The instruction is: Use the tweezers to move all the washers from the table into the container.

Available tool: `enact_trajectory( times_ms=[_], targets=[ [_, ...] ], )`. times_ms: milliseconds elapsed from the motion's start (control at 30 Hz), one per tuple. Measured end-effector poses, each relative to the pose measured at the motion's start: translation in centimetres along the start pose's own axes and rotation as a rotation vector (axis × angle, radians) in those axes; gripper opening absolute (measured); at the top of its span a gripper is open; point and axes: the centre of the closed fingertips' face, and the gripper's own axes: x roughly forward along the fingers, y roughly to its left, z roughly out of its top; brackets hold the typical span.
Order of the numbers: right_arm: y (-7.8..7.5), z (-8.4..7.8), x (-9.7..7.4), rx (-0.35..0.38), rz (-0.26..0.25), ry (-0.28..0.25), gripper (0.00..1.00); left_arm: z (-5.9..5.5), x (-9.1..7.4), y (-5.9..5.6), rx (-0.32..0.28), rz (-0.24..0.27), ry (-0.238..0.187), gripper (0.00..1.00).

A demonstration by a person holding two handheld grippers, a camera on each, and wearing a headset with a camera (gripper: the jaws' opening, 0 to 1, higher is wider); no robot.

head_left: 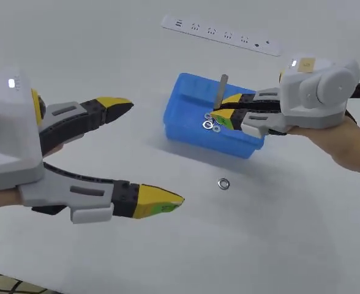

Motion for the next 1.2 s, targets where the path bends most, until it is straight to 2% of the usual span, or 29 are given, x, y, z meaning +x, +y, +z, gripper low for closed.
enact_trajectory(
  times_ms=[100, 200, 300, 400, 500, 567, 667, 733, 833, 933, 1000, 1067, 1200],
  targets=[
    [-0.1, 0.3, -0.2, -0.015, -0.007, 0.008, 0.08, 1.2, 1.3, 1.4, -0.006, 0.009, -0.036, 0.96],
    [0.0, 0.7, -0.5, -0.021, -0.009, 0.0, 0.08, 2.6, 3.0, 2.9, 0.025, 0.004, -0.06, 0.9],
    [0.1, 1.0, -0.7, -0.047, -0.01, 0.002, 0.08, 3.6, 4.9, 4.1, 0.036, -0.002, -0.067, 0.93],
    [0.2, 1.4, -0.9, -0.059, -0.011, -0.002, 0.08, 4.3, 6.7, 4.6, 0.087, -0.034, -0.057, 0.81],
    [0.4, 1.7, -1.0, -0.079, -0.004, -0.008, 0.08, 4.5, 8.1, 4.3, 0.095, -0.091, -0.043, 0.72],
    [0.6, 1.8, -1.1, -0.098, 0.007, -0.005, 0.08, 5.1, 9.0, 4.0, 0.13, -0.116, -0.052, 0.64],
    [1.0, 1.6, -1.2, -0.116, 0.021, 0.007, 0.08, 4.9, 9.9, 3.6, 0.158, -0.163, -0.016, 0.49],
    [1.1, 1.4, -1.3, -0.123, 0.025, 0.014, 0.08, 4.8, 10.4, 3.6, 0.187, -0.168, 0.008, 0.41],
    [1.3, 1.4, -1.5, -0.123, 0.032, 0.014, 0.08, 4.7, 10.7, 2.9, 0.231, -0.196, 0.037, 0.28],
    [1.3, 1.4, -1.5, -0.127, 0.034, 0.014, 0.08, 4.4, 10.9, 2.2, 0.268, -0.219, 0.067, 0.26],
    [1.3, 1.5, -1.6, -0.127, 0.035, 0.012, 0.08, 4.3, 10.9, 1.6, 0.282, -0.244, 0.082, 0.2],
    [1.3, 1.4, -1.6, -0.126, 0.036, 0.014, 0.08, 4.3, 10.9, 1.3, 0.316, -0.25, 0.097, 0.19],
    [1.4, 1.3, -1.5, -0.125, 0.04, 0.016, 0.08, 4.2, 10.9, 1.1, 0.328, -0.264, 0.109, 0.11]
  ],
)
